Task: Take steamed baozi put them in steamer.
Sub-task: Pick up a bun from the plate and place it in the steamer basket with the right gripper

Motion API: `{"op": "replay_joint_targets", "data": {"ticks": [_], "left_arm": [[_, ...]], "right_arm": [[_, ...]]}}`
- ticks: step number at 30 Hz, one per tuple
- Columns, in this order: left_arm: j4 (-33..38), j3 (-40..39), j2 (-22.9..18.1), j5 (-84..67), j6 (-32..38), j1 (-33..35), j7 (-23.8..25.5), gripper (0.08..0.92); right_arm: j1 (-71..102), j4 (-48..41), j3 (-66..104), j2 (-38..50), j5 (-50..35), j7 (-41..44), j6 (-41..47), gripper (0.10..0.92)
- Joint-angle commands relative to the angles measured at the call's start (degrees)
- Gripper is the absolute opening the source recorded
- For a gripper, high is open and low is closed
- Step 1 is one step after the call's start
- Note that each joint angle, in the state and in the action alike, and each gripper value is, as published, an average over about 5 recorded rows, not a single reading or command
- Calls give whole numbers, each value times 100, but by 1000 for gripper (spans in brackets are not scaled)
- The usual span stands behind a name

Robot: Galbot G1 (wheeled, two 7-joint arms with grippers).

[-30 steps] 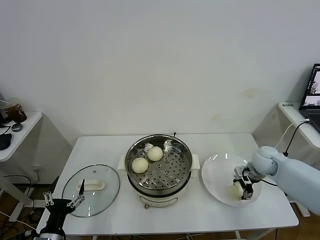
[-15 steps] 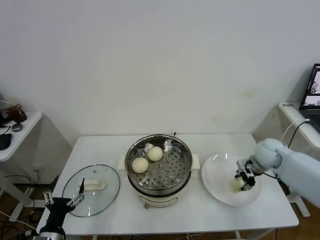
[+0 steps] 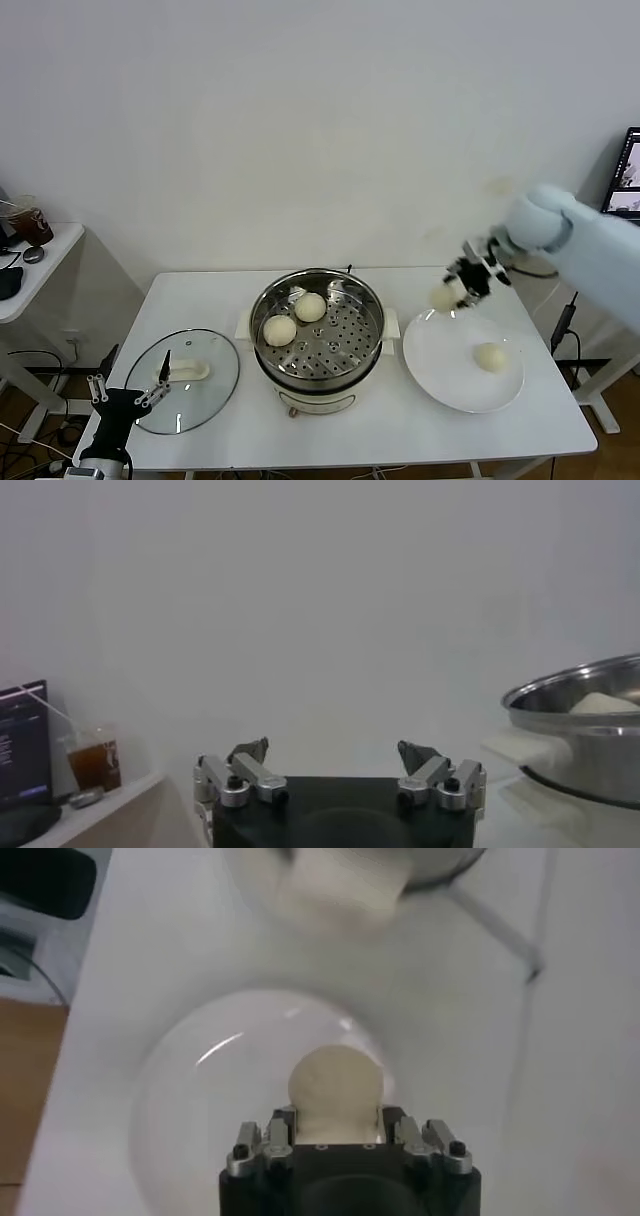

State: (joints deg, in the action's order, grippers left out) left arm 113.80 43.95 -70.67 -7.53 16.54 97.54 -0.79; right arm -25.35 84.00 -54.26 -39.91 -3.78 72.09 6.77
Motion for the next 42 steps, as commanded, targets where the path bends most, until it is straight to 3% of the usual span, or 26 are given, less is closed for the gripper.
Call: {"op": "replay_joint_targets", "data": {"ticks": [1, 7, 15, 29, 42], "left_arm": [[-5, 8, 0, -5, 5, 3, -2, 823], [39, 28, -33, -40, -5, -1, -7, 823], [86, 140, -54, -111, -9, 15, -11, 823], [58, 147, -142, -113, 7, 38, -20, 823], [-19, 147, -169, -114, 40, 36, -28, 823]], "right_arm": [[-1690, 165, -1141, -1326, -964, -55, -497, 518], [-1435, 304, -1767, -2369, -826, -460, -1339, 521], [-1033, 248, -2133, -2944, -228, -728, -2319, 530], [-280, -162, -2129, -3031, 1053, -895, -3400, 535], [-148, -117, -2172, -2980, 947, -847, -3569, 575]]}}
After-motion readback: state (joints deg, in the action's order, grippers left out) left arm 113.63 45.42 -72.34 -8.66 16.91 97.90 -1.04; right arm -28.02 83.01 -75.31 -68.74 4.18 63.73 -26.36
